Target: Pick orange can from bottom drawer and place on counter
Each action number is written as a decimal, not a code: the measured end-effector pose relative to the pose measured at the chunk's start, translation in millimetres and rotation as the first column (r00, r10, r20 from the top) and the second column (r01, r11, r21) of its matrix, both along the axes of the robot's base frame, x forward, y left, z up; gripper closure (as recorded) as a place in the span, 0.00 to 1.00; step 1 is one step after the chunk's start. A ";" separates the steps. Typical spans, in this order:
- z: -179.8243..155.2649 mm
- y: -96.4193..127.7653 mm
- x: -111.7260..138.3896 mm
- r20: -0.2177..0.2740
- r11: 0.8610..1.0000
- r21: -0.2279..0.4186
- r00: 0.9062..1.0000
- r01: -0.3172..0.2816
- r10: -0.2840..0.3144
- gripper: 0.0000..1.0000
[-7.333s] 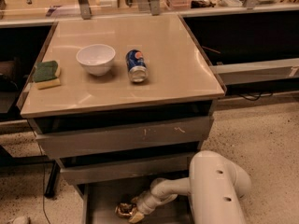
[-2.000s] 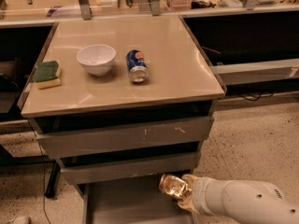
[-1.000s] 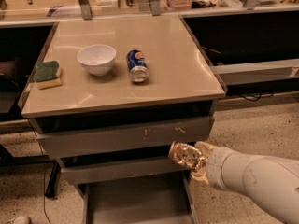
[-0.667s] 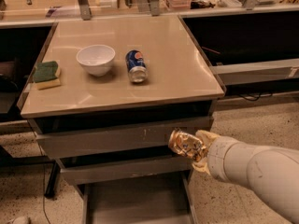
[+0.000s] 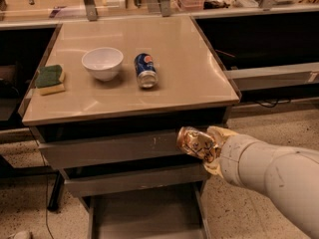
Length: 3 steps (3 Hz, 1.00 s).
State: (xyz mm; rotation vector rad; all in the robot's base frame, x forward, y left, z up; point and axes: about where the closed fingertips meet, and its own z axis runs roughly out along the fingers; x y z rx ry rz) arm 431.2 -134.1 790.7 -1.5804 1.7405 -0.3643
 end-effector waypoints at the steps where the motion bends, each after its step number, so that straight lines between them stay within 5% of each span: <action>1: 12.4 -2.4 8.4 0.027 1.000 -0.003 1.000 0.001 -0.001 1.00; 3: 82.0 -18.7 68.5 0.148 1.000 0.009 0.989 0.011 -0.012 1.00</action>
Offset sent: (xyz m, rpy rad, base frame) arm 0.0930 -0.0264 0.1043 0.0215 -0.2027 -0.0270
